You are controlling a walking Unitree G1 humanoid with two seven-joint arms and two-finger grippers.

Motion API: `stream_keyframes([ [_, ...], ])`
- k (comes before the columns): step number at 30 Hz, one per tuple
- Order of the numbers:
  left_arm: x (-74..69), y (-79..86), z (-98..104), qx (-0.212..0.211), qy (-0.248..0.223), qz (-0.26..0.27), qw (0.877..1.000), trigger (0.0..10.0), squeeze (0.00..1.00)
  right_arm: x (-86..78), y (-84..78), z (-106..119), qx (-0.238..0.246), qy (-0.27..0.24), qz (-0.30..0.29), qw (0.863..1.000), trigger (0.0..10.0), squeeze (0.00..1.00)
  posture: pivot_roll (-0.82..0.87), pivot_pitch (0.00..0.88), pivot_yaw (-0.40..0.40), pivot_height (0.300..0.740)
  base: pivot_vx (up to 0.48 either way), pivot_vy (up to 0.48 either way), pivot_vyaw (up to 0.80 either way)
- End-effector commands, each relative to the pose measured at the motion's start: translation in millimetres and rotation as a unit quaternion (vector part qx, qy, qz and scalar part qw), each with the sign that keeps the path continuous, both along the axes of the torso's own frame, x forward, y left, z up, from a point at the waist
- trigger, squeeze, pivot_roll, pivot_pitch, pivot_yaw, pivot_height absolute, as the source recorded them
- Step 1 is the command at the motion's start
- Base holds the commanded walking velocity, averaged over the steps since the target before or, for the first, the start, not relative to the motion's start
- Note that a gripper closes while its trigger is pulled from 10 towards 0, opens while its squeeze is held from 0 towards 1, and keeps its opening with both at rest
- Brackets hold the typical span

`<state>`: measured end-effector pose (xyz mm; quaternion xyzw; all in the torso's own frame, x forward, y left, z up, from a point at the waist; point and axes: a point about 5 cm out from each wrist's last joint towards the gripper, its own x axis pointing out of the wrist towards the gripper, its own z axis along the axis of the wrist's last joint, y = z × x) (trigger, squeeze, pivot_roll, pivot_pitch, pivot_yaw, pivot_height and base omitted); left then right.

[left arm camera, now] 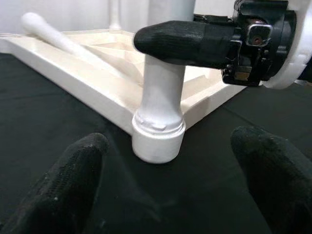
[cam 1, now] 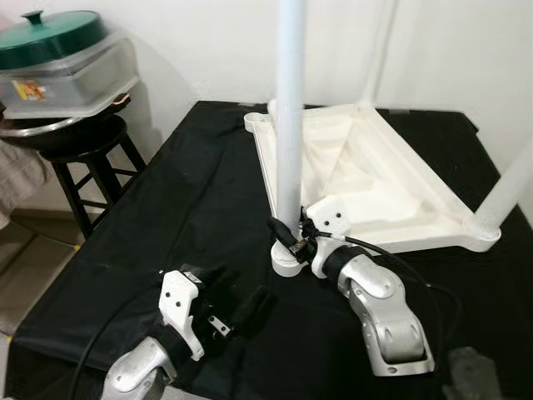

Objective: Building children table

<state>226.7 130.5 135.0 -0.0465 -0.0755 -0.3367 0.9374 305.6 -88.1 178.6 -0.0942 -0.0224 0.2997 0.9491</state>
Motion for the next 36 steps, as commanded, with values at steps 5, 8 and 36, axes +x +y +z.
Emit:
stream_keyframes([
  [5, 0.3, 5.2, -2.5, 0.012, 0.001, 0.025, 1.0, 10.0, 0.0, 10.4, 6.4, -6.9, 0.021, 0.058, 0.057, 0.996, 10.0, 0.27, 0.05, 0.14, 0.057, 0.74, 0.0, 0.0, 0.0],
  [8, -0.6, 4.7, -2.2, 0.013, 0.0, 0.025, 1.0, 0.0, 0.0, 13.5, 7.4, 6.5, 0.034, 0.049, 0.1, 0.993, 10.0, 1.0, 0.05, 0.137, 0.057, 0.74, 0.0, 0.0, 0.0],
  [36, -2.1, 4.9, 2.3, 0.015, -0.014, 0.059, 0.998, 1.6, 0.0, 66.0, -8.9, 75.1, -0.066, 0.029, 0.384, 0.921, 10.0, 0.0, 0.12, 0.146, 0.04, 0.74, 0.0, 0.0, 0.0],
])
